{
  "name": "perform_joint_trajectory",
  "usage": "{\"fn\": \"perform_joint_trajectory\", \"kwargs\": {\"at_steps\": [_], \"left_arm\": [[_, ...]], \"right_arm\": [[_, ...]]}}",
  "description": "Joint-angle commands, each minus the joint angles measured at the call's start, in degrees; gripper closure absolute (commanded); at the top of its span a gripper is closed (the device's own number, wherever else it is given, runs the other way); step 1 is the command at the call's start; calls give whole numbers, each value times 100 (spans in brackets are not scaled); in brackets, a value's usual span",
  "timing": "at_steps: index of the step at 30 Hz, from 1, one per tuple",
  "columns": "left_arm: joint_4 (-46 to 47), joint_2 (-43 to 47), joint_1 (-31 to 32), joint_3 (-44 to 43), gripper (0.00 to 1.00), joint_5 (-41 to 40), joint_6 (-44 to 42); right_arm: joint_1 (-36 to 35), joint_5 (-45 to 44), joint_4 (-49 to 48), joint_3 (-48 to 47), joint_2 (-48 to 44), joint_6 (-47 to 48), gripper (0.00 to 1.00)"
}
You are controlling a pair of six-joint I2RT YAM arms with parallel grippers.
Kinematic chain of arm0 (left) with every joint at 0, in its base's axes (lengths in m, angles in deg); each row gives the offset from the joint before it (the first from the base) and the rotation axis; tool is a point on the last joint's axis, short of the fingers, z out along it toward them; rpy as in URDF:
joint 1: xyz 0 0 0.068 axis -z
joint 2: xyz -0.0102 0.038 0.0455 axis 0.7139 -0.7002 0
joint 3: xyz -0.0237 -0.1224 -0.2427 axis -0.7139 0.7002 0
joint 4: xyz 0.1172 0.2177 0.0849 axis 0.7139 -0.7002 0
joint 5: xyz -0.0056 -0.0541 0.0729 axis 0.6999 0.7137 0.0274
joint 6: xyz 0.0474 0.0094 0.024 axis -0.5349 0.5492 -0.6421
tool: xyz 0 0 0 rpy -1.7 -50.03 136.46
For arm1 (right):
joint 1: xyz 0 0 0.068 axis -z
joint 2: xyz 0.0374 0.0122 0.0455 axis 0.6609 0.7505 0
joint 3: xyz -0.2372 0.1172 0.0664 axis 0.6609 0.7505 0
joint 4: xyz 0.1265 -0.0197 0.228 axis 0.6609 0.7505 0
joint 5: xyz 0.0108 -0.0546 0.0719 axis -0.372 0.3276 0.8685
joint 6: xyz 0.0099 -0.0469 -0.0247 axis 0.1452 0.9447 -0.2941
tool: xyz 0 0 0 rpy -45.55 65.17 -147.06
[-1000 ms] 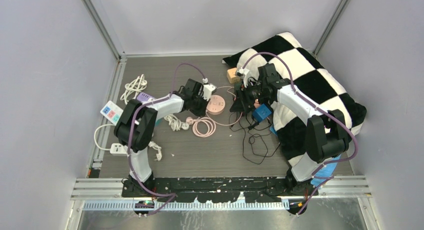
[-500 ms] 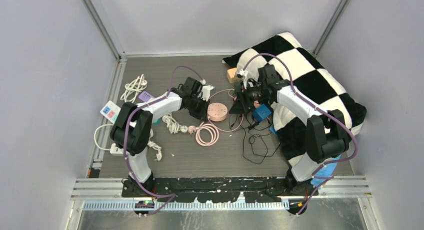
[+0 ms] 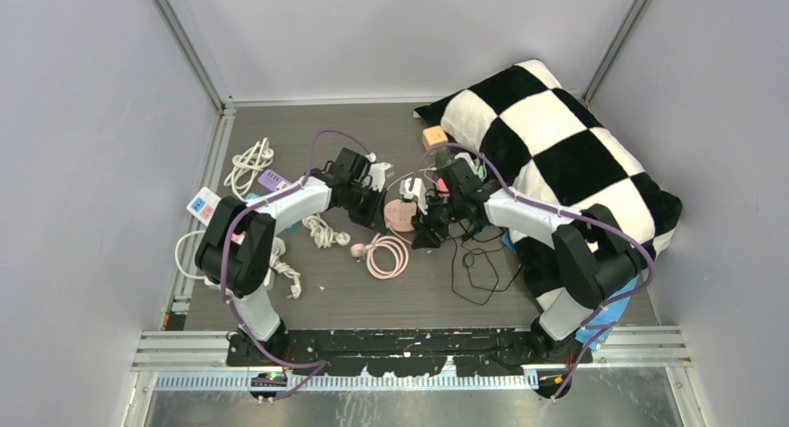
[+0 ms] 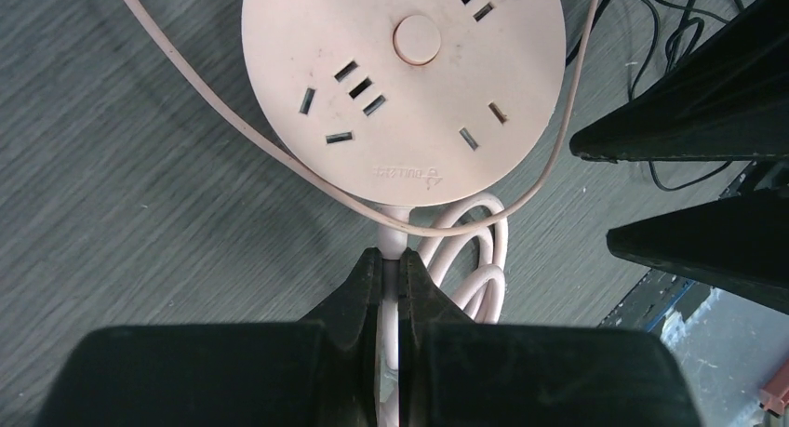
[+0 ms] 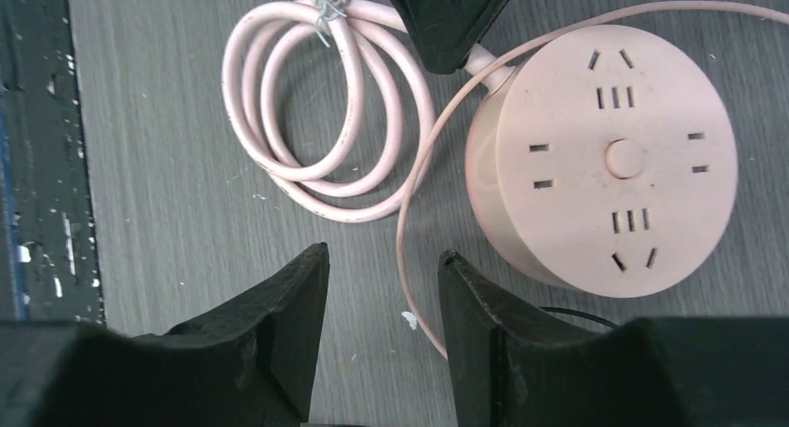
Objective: Pull the plug off the socket
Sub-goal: Move the socket to the center of the board.
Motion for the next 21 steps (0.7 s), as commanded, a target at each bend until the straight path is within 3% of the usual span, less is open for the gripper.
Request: {"fn": "perform_joint_trajectory", "kwargs": {"at_steps": [1,10,14,18,21], "left_arm": [[283,359,-69,23,100,386,156],[475,457,-106,172,100,530,233],[585,526,-137,280,100,591,273],[607,530,-159,333,100,599,271],[644,583,-159,442,100,552,245]], "right_arm": [[-159,-554,-167,-179,24,441,49],[-429,-825,-392,-208,533,100,49],[-542,-992,-516,-266,702,-116,55],[-548,-1036,-364,-395,725,-121,81],[-500,-1080,-203,-499,513,-94,94]]}}
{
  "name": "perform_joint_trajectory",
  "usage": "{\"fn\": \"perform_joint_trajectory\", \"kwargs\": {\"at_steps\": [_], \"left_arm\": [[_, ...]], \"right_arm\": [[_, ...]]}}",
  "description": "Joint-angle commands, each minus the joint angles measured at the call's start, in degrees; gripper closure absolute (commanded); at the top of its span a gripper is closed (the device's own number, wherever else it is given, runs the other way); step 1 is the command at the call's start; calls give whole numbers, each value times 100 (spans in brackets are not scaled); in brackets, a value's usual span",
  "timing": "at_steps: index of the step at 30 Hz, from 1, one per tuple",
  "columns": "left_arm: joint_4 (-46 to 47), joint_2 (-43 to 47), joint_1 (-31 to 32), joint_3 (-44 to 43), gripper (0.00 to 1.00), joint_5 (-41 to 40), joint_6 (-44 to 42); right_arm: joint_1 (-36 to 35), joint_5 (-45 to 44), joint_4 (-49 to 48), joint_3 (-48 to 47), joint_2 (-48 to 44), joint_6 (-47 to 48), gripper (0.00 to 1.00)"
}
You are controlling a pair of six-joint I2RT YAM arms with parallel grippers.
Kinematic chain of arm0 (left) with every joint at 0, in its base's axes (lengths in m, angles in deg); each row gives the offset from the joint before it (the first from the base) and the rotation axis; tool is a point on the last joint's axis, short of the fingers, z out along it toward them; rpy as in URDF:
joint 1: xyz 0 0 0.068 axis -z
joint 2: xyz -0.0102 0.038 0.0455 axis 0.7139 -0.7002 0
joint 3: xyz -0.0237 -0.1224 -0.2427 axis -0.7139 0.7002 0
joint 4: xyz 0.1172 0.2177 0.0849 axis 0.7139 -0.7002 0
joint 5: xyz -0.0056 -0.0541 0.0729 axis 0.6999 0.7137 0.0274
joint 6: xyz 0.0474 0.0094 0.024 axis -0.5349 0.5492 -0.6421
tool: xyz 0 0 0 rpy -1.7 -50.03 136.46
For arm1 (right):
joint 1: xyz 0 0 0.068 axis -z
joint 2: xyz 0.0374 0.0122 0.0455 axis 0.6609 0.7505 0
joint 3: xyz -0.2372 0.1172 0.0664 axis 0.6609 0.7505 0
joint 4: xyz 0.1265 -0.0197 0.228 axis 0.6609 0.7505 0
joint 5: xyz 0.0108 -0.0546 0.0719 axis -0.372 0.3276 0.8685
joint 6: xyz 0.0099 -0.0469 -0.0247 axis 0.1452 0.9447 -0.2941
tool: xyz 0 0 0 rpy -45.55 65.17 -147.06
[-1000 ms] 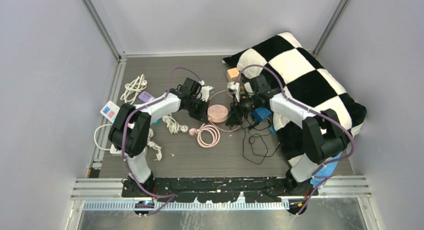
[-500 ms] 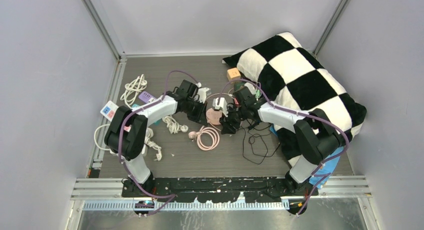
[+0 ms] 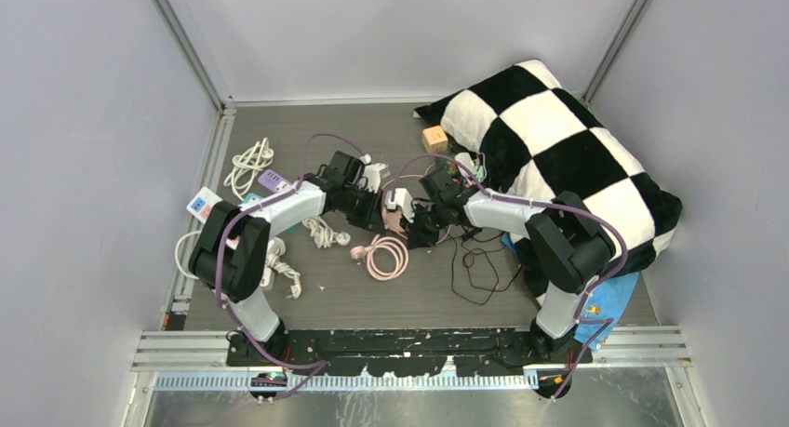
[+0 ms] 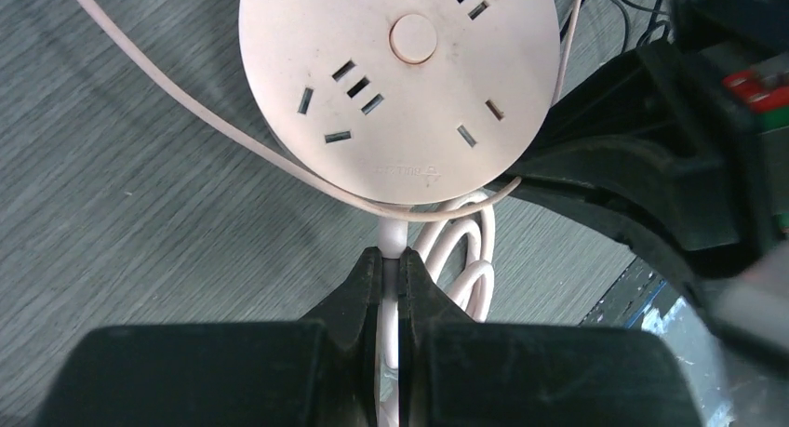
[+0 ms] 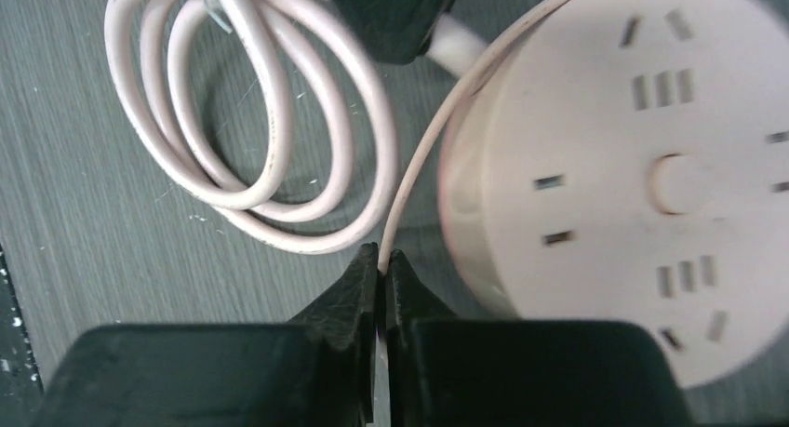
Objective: Pull the plug off the socket
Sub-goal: Move the socket to the center of the board.
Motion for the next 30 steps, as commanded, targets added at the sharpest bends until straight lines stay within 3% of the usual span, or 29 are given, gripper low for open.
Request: {"fn": "perform_joint_trajectory", "kwargs": {"at_steps": [1,7,13,20,22,24,27,30], "left_arm": [[339,354,-46,124,100,240,23],[318,388,-46,353,100,226,0],[692,757,-37,803,100,178,225],[1474,1814,-540,1291,100,-264,844],[1932,2146,-881,1481,100,-395,1160],[2383,2406,-1191,1668,100,-647,1668],[2456,2441,-1525,1503,100,-1174,1965],[2379,2196,-1720,1241,100,-1718,2322]], "right_arm": [[80,-13,30,-352,-391,0,96],[583,609,-240,-196,-1329,-359,99],[1579,-1210,-2156,317,-1631,-2454,99],[2216,-1936,-2221,211,-1248,-3053,96],[2234,-1955,-2052,100,-1126,-3057,88],[2260,-1805,-1988,70,-1071,-3073,70],[2294,-1539,-1944,69,-1161,-3061,45],[2340,-1431,-1913,65,-1406,-3064,32]]}}
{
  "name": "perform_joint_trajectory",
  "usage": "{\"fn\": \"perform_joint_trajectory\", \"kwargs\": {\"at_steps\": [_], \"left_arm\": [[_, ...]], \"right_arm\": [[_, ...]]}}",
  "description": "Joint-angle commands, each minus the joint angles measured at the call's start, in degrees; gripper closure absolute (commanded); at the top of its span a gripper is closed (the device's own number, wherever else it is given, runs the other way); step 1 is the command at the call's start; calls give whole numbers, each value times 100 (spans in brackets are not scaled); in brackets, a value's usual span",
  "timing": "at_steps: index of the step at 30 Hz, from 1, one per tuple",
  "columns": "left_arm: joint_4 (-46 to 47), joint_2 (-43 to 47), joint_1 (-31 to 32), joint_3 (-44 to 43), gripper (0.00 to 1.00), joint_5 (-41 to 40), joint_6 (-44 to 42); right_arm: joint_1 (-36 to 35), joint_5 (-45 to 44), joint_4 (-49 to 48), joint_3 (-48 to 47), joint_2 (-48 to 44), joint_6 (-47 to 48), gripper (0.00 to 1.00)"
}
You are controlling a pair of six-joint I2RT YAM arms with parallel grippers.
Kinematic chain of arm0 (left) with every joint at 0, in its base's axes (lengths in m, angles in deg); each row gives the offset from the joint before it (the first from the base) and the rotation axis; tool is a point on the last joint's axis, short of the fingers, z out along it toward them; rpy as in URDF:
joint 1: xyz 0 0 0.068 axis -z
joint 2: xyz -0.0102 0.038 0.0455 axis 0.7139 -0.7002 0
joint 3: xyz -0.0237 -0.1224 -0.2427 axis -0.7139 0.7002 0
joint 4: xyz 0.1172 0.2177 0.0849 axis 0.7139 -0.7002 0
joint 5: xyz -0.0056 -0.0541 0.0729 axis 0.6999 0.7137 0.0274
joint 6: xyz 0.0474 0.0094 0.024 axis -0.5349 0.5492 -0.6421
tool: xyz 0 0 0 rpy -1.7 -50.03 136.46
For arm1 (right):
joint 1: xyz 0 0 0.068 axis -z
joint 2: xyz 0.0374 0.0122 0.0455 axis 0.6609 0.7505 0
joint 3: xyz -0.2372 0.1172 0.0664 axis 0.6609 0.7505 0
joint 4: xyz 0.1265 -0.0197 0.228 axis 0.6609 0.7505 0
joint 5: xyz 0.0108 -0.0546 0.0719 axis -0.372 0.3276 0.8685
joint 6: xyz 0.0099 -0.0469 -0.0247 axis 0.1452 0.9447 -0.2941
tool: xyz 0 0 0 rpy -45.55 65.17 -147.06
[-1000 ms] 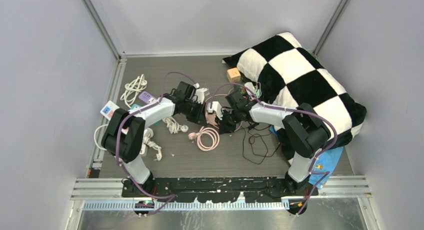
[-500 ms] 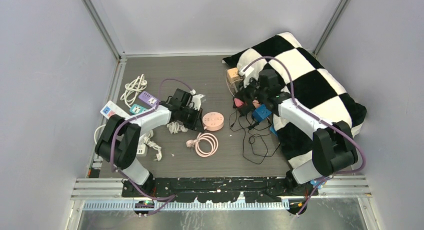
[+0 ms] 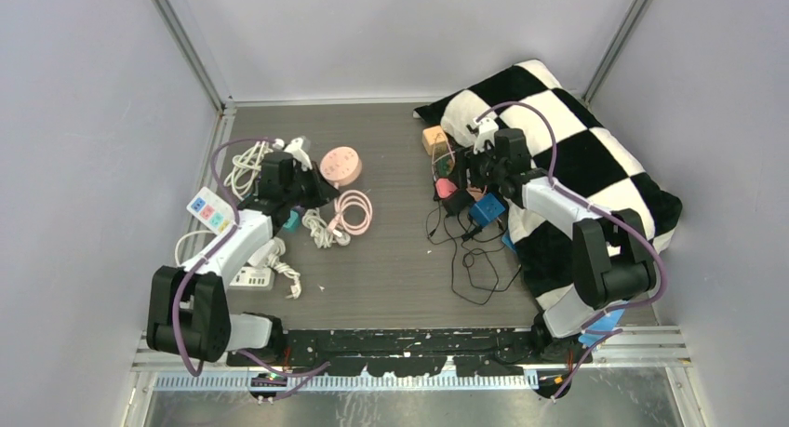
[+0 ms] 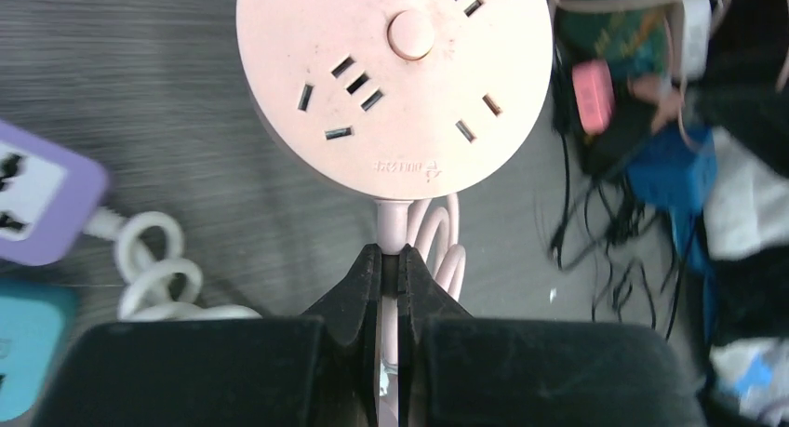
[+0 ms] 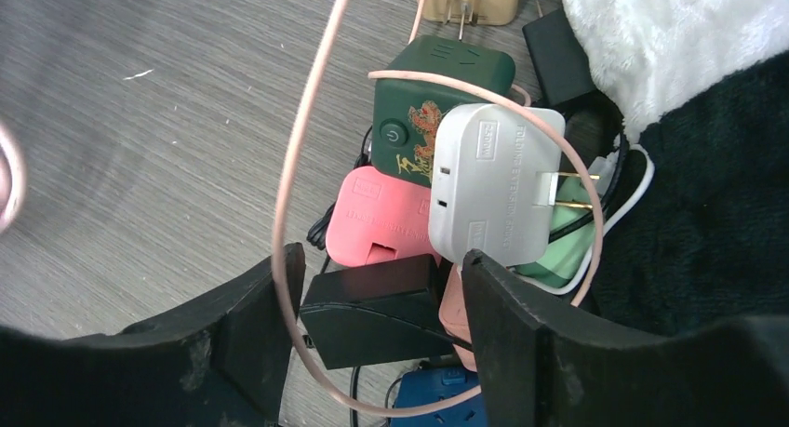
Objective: Pull the plug off the socket
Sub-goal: Move the socket to the center of the board.
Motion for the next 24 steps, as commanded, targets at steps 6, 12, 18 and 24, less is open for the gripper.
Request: {"fn": "perform_joint_trajectory", "kwargs": {"at_steps": [6,12,18,24], "left_arm": [[192,-882,-271,-1195,100,-2714,1088],[-500,-2185,-627,-2591,100,-3342,1238],[-817,-3199,-1137,-3460,100,-2642,1917],[-841,-3997,-1207,-4146,100,-1986,1890]], "right_arm": [[185,364,-134,-86,-945,14,15],[261,1160,87,-105,-1022,141,1],[275,1440,108,-121,-1121,288,0],[286,1712,108,-112,-1144,247,0]]}}
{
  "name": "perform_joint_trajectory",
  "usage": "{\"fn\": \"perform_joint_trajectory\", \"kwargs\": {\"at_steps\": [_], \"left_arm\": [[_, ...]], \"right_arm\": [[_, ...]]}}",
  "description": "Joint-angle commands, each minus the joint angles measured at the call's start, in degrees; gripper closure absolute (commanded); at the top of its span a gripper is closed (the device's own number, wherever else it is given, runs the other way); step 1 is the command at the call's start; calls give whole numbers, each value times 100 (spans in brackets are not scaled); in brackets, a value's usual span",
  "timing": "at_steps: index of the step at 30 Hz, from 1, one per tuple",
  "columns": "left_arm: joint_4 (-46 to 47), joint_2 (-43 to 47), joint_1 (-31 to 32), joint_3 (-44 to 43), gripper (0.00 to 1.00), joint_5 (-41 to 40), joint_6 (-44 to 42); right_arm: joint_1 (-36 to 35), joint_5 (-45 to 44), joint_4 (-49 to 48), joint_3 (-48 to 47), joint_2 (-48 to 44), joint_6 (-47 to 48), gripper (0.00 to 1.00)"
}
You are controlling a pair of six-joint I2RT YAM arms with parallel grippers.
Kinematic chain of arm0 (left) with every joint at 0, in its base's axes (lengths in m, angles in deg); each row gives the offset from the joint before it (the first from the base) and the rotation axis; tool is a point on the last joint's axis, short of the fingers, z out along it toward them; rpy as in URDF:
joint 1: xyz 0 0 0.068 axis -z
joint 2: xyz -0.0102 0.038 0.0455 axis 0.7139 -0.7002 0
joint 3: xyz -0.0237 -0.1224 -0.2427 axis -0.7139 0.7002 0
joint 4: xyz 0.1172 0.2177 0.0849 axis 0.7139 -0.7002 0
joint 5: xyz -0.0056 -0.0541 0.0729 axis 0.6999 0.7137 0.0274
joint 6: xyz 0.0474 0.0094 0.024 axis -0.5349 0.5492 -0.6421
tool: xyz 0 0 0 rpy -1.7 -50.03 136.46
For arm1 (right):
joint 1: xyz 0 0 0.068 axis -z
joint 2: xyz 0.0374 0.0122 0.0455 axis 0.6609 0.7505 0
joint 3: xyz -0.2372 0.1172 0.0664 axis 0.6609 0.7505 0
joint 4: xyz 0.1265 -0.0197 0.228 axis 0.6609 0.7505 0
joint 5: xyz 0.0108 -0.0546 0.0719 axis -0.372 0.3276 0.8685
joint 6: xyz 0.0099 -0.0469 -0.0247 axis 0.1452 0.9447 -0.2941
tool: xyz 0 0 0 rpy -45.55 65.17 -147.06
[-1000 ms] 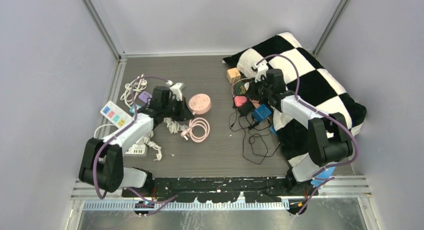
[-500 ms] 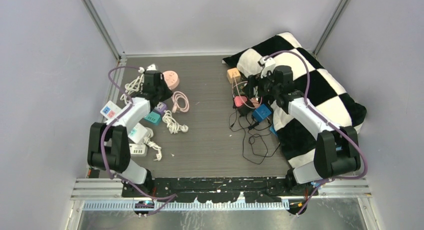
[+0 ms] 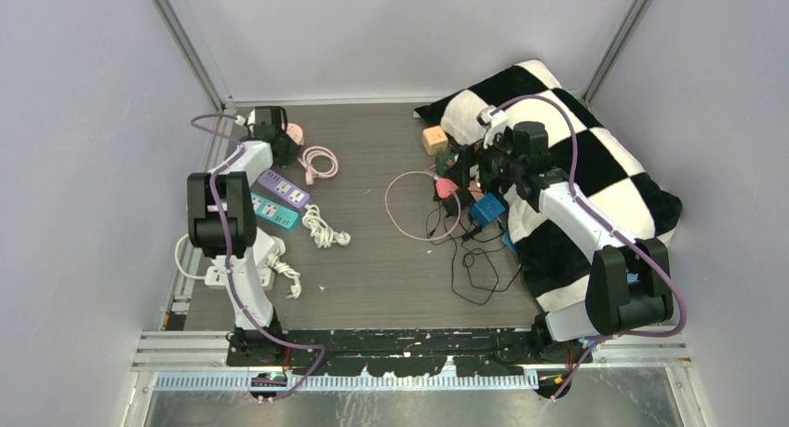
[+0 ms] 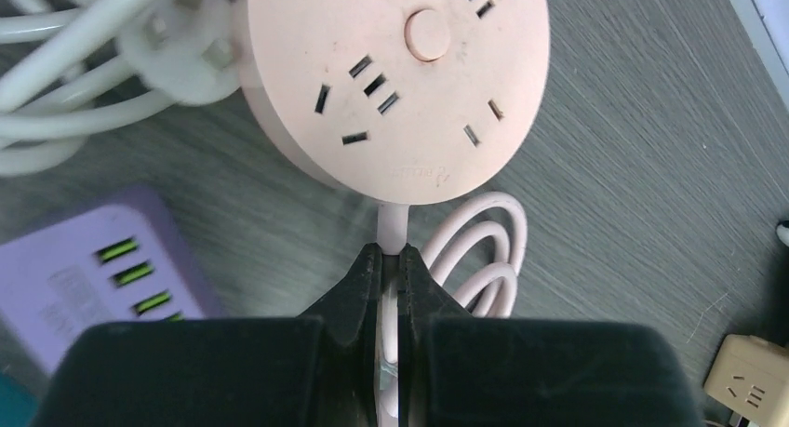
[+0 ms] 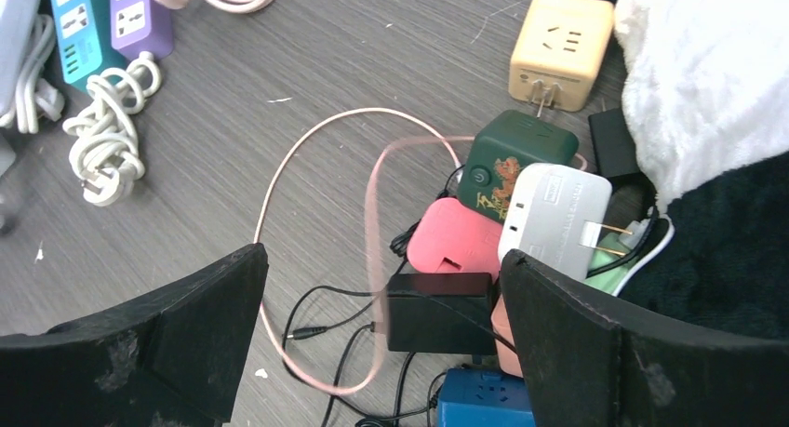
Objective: Pull the plug off the socket
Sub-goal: Move the socket to the center of the board.
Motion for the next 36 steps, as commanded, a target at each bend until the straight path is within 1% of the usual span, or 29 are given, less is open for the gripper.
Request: {"fn": "perform_joint_trajectory", "kwargs": {"at_steps": [1,4,6,10,13,18,21,26,30,31,32,34,35,36], "left_arm": [[61,-337,43,-679,100,665,119],[-231,-616,43,-1018,100,627,73],[-403,-786,-148,-1180,99,609,82],[-480,-942,-260,-1256,89,747,123],[-436,-863,-349,-1159,74,828,126],[-294,-457,-479,-896,33,960,228],[-308,-192,-485,-846,29,1057,187],[-227,449,-485,-680,29,1268,-32],[-59,1073,-485,-498,29,1857,-243],[70,1306,-485,-347,28,2150,-251],[218,1480,-485,-219,27,2366,-251],[313,1832,-446,-71,20,2804,-350],[312,2041,-392,16,15,2908,-479],[297,2271,-302,110,14,2934,-620]], "right_arm": [[20,366,-100,-108,-208,72,0],[27,450,-102,-90,-178,60,0],[25,501,-104,-94,-144,41,0],[27,574,-100,-94,-87,14,0],[22,629,-100,-103,-68,1,0],[26,715,-101,-103,-27,-6,0],[20,738,-100,-116,-40,-4,0],[22,748,147,-191,-65,17,0],[21,749,372,-281,-157,194,0],[32,741,435,-293,-194,243,0],[31,739,496,-315,-230,295,0],[54,745,628,-351,-317,426,0],[65,751,683,-368,-385,461,0],[93,759,743,-381,-422,522,0]]}}
